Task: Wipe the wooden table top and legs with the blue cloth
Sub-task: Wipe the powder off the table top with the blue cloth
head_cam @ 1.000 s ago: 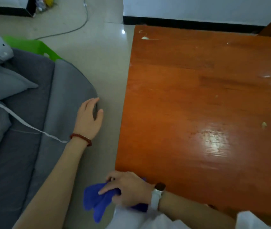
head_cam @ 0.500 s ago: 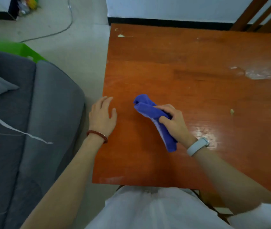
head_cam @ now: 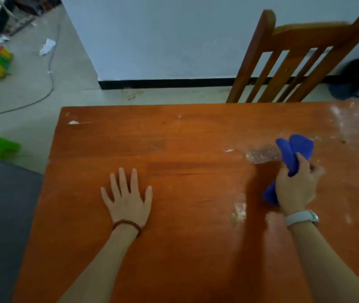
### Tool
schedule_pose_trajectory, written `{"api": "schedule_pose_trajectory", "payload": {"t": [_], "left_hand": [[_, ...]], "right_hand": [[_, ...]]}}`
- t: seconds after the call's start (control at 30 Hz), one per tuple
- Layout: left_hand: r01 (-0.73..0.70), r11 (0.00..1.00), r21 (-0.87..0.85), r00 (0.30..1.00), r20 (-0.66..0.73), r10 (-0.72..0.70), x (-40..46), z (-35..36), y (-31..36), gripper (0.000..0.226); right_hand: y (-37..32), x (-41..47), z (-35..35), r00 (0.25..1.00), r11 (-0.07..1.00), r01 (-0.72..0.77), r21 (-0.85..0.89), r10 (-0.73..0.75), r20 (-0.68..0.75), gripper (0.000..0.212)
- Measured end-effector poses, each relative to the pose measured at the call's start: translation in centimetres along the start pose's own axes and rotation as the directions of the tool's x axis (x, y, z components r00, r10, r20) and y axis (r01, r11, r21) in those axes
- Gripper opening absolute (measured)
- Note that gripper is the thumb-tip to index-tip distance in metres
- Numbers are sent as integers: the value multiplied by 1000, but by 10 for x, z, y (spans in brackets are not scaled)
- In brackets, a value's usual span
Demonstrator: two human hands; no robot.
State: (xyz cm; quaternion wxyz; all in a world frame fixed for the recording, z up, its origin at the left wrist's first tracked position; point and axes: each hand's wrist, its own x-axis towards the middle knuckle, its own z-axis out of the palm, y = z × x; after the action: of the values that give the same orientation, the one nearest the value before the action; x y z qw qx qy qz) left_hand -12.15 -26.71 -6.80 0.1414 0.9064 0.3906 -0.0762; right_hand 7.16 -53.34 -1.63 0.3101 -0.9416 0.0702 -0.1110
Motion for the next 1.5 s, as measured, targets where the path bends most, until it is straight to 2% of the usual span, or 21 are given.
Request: {"api": "schedule_pose_trajectory", "payload": {"t": [0.2,0.27,0.37,0.5,0.57,0.67,0.73,0.77,0.8,0.87,0.9,0.93,1.0,1.1,1.13,1.17,1.2,1.27,1.33,1.4,1.5], "left_hand": [[33,997,72,999,-16,-32,1,1,3,75],[45,995,86,999,-11,-45,2,1,5,74],[71,996,62,997,-22,-69,3,-2,7,77],[110,994,-27,989,-94,-112,16,-12,8,62],[117,991,-61,985,-119,-124,28,-17,5,50],[167,981,-95,980,-92,-176,44,-18,-2,50],[191,979,-71,976,-89,-197,49,-14,-7,55],[194,980,-41,975,-98,-197,50,-12,-8,61],[191,981,-12,975,-110,-191,49,-10,-8,68],[186,982,20,976,-119,-182,49,-7,-9,74],[189,981,29,975,-122,-184,50,-7,-10,74],[186,982,33,976,-123,-180,50,-7,-10,73],[177,984,33,979,-104,-173,50,-10,-11,71],[181,983,2,980,-81,-181,52,-13,-18,70],[159,987,-6,983,-88,-159,53,-14,-20,68],[132,991,-9,988,-86,-132,54,-16,-22,65],[106,994,-8,992,-74,-106,55,-17,-28,63],[44,999,-5,997,-65,-44,54,-17,-37,60],[8,995,-104,998,-67,-15,53,-21,-42,61],[36,951,-308,993,-93,-68,55,-33,-52,54],[99,912,-397,946,-247,-210,58,-49,-86,39]], "right_hand": [[-2,41,42,973,944,-214,-251,230,35,43],[-40,27,70,983,969,-20,-245,64,170,46],[-85,15,99,848,956,295,10,-266,458,49],[-99,33,88,727,807,543,232,-589,352,52],[-86,31,80,455,536,815,221,-828,327,51],[-57,7,86,-276,-131,925,355,-876,396,38],[-63,24,108,-479,-308,856,415,-776,412,36],[-80,43,124,-422,-276,891,361,-796,434,37],[-102,63,143,-226,-118,961,249,-855,467,40],[-151,106,171,426,496,868,10,-754,500,43],[-171,116,179,627,704,710,-20,-619,473,43],[-185,110,180,704,782,624,-8,-557,440,44],[-190,72,177,531,611,776,155,-766,363,42],[-162,1,165,-287,-118,886,449,-899,330,36],[-159,-2,166,-457,-259,846,467,-804,381,35],[-166,7,173,-478,-299,856,422,-767,429,36],[-183,17,187,-352,-209,924,321,-794,495,38],[-223,43,213,220,284,958,29,-799,560,42],[-248,47,215,497,565,824,-49,-678,542,43],[-244,13,201,290,393,909,139,-836,466,42],[-195,-60,163,-533,-277,775,568,-769,352,35]]}}
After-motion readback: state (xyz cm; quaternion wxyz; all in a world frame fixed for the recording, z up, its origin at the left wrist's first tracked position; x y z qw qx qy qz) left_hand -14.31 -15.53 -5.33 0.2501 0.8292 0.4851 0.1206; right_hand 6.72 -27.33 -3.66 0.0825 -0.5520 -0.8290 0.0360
